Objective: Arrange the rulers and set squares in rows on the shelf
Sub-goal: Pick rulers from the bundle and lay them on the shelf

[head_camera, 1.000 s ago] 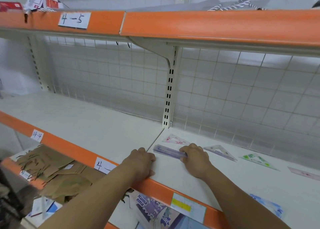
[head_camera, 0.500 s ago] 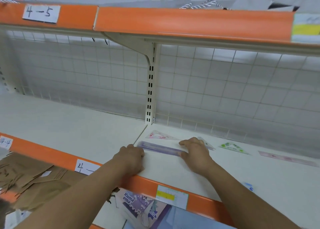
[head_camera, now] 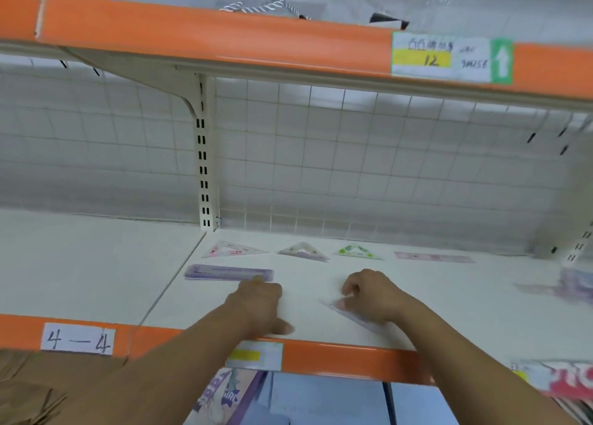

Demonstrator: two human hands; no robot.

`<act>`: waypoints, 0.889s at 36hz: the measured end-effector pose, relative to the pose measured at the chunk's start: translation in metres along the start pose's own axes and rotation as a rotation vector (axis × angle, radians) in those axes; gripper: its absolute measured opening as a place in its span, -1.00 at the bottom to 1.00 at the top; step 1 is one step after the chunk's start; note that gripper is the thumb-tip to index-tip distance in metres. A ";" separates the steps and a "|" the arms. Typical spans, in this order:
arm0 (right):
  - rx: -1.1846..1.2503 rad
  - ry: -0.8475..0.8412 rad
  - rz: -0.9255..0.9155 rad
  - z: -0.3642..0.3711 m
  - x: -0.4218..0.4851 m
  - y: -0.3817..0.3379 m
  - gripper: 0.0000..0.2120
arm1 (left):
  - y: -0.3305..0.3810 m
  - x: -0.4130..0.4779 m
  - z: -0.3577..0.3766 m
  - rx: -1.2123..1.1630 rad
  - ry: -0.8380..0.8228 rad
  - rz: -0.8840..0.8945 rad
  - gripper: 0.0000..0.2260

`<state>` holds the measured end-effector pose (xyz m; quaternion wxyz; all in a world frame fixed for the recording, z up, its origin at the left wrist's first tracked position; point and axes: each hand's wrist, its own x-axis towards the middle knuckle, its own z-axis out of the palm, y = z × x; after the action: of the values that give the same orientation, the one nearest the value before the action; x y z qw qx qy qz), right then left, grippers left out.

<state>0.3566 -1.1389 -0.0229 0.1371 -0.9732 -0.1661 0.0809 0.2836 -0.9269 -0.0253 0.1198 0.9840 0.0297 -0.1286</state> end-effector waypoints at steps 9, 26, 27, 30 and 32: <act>-0.068 -0.048 0.047 0.005 0.000 0.004 -0.79 | 0.003 -0.001 0.002 0.026 0.008 -0.002 -0.32; 0.551 0.303 0.114 -0.025 0.000 -0.012 -0.81 | 0.005 -0.003 0.002 0.061 -0.003 -0.003 -0.32; 0.694 0.312 0.149 -0.025 0.000 -0.015 -0.84 | 0.005 -0.003 0.002 0.062 -0.004 -0.004 -0.32; 1.008 0.327 0.245 -0.020 -0.001 -0.020 -0.82 | 0.006 -0.003 0.002 0.066 -0.006 -0.007 -0.32; 1.105 0.332 0.280 -0.015 -0.002 -0.023 -0.73 | 0.006 -0.003 0.002 0.060 -0.003 -0.008 -0.32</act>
<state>0.3509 -1.1219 -0.0017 0.6355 -0.7699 0.0542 0.0195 0.2808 -0.9336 -0.0250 0.0900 0.9868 0.0298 -0.1315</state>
